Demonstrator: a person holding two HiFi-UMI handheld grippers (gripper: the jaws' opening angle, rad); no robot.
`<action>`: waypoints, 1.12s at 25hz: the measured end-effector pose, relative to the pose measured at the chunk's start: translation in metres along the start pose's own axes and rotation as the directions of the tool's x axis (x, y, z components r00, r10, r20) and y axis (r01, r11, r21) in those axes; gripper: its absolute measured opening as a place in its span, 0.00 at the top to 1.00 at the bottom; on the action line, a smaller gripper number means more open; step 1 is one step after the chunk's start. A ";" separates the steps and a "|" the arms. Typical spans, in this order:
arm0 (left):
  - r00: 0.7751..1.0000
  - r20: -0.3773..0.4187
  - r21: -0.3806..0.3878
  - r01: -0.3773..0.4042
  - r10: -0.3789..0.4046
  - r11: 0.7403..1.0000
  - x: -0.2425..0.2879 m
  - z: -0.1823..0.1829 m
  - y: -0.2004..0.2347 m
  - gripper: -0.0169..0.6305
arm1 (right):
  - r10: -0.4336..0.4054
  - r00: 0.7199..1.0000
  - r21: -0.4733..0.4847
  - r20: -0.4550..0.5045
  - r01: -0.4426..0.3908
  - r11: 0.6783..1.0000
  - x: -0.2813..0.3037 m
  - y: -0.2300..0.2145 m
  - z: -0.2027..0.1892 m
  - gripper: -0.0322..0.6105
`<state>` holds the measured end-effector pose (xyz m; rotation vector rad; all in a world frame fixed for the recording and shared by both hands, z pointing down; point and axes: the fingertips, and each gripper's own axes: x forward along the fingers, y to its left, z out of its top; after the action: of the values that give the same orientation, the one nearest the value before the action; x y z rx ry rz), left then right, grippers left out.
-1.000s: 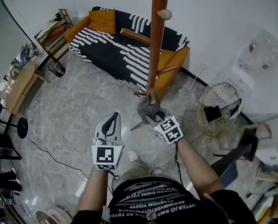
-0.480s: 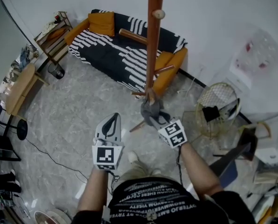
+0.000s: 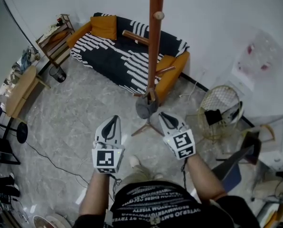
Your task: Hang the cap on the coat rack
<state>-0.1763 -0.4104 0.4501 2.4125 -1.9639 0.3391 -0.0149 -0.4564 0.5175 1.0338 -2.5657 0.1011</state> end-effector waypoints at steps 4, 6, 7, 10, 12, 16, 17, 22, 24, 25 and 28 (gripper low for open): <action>1.000 0.006 0.022 -0.018 0.018 1.000 -0.013 0.003 0.008 0.97 | -0.039 0.996 0.013 0.084 0.038 0.999 -0.015 0.003 0.024 0.95; 1.000 0.010 0.021 -0.026 0.025 0.999 -0.019 0.004 0.009 0.97 | -0.039 0.994 0.025 0.098 0.037 0.999 -0.020 0.004 0.030 0.95; 1.000 0.013 0.020 -0.029 0.029 0.999 -0.021 0.005 0.009 0.97 | -0.034 0.995 0.021 0.092 0.032 0.999 -0.023 0.004 0.030 0.95; 0.999 0.025 0.003 -0.036 0.036 0.999 -0.028 0.007 0.007 0.97 | -0.036 0.994 0.010 0.104 0.035 0.999 -0.032 0.008 0.035 0.95; 0.999 0.028 -0.001 -0.038 0.039 0.999 -0.033 0.009 0.005 0.98 | -0.038 0.993 0.008 0.115 0.038 0.999 -0.038 0.010 0.039 0.95; 0.998 0.042 -0.005 -0.037 0.037 0.999 -0.040 0.015 0.000 0.97 | -0.040 0.992 0.015 0.123 0.038 0.999 -0.046 0.015 0.045 0.95; 0.998 0.047 -0.009 -0.035 0.036 0.999 -0.042 0.017 -0.002 0.97 | -0.041 0.991 0.019 0.125 0.039 0.999 -0.048 0.016 0.046 0.95; 0.998 0.058 -0.002 -0.035 0.035 0.999 -0.051 0.022 -0.009 0.97 | -0.022 0.991 0.012 0.129 0.021 1.000 -0.056 0.022 0.046 0.95; 0.997 0.061 -0.008 -0.040 0.040 0.999 -0.055 0.023 -0.011 0.97 | -0.015 0.992 0.010 0.127 0.014 1.000 -0.060 0.024 0.046 0.95; 0.997 0.061 -0.006 -0.041 0.042 0.999 -0.057 0.024 -0.012 0.97 | -0.012 0.992 0.009 0.126 0.010 1.000 -0.062 0.026 0.046 0.95; 0.997 0.064 -0.008 -0.046 0.046 0.999 -0.065 0.024 -0.017 0.97 | 0.002 0.992 0.009 0.127 -0.003 1.000 -0.068 0.031 0.044 0.95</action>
<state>-0.1685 -0.3476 0.4173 2.4071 -2.0458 0.2579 -0.0049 -0.3984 0.4540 1.0729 -2.6821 0.0493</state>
